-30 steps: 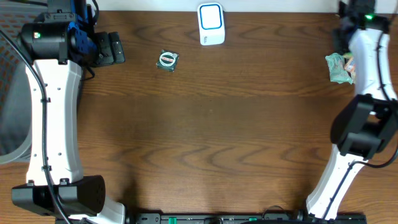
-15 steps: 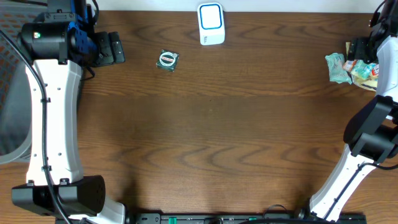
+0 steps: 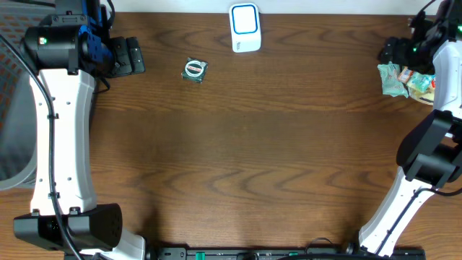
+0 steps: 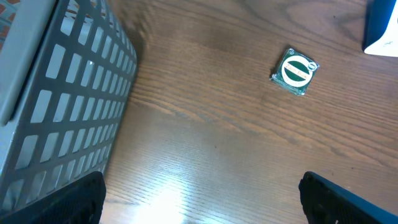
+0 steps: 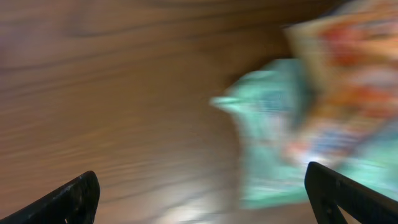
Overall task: Scan the item barcode
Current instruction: 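Carry the blue pack right and release it on the snack pile, then swing the empty right gripper left over the green Zam-Buk tin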
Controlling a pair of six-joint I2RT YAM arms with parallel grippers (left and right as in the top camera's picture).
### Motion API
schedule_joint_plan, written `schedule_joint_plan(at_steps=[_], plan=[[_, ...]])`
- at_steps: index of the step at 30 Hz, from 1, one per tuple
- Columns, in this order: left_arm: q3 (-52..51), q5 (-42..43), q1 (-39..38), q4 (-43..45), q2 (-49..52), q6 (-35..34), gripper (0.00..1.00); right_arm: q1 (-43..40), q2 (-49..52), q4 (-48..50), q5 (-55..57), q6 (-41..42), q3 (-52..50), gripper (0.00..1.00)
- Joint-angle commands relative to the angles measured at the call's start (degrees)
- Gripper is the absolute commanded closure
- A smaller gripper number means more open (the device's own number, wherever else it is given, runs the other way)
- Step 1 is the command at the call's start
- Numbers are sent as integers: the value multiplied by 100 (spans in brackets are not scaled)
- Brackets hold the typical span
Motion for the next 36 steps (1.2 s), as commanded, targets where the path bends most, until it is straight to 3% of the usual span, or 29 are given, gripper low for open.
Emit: schedule_joint_plan(at_steps=[1, 8, 15, 19, 26, 33, 36], plan=[[-28, -92, 24, -2, 22, -50, 2, 98, 4, -85, -2081, 308, -2, 2], [-28, -92, 22, -2, 22, -50, 2, 525, 4, -417, -2433, 308, -2, 9], [-28, -92, 22, -2, 22, -52, 2, 1381, 4, -184, -2411, 308, -2, 6], [-28, -92, 24, -2, 22, -52, 2, 1969, 7, 317, -2304, 356, -2, 9], [-28, -92, 24, -2, 22, -50, 2, 3128, 94, 1355, -970, 1563, -2, 6], [-28, -92, 24, -2, 22, -52, 2, 4301, 442, 3163, 129, 3034, -2, 4], [-28, -92, 24, -2, 22, -52, 2, 4662, 603, 3945, 262, 3141, -2, 5]])
